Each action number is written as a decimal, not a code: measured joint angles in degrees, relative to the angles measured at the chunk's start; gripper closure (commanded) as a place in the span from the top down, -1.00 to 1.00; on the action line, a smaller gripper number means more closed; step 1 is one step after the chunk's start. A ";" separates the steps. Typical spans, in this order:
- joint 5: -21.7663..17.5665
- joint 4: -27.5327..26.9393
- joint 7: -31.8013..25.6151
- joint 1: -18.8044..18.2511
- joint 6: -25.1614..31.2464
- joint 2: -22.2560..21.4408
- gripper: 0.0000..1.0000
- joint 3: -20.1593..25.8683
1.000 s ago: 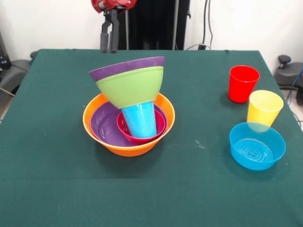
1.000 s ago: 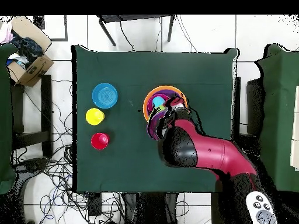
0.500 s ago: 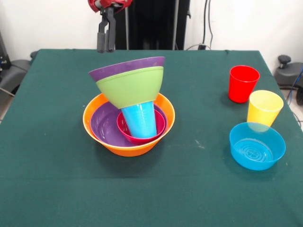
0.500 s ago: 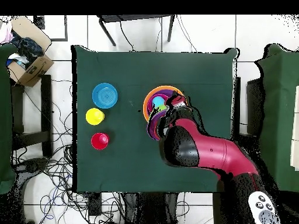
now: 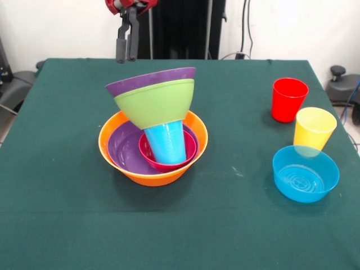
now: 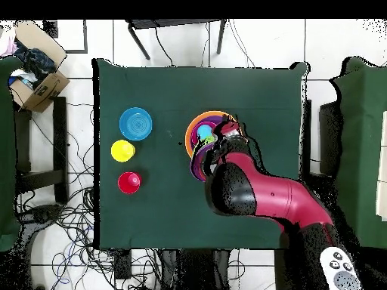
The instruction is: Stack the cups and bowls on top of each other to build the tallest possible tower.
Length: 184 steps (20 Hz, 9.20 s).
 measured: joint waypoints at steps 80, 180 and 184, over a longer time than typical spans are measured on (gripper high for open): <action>6.46 11.75 0.00 -10.91 -7.30 3.35 1.00 18.47; -0.78 12.19 0.00 -11.45 -9.85 5.45 1.00 14.11; -0.78 11.56 0.00 -11.45 -9.85 5.95 1.00 14.10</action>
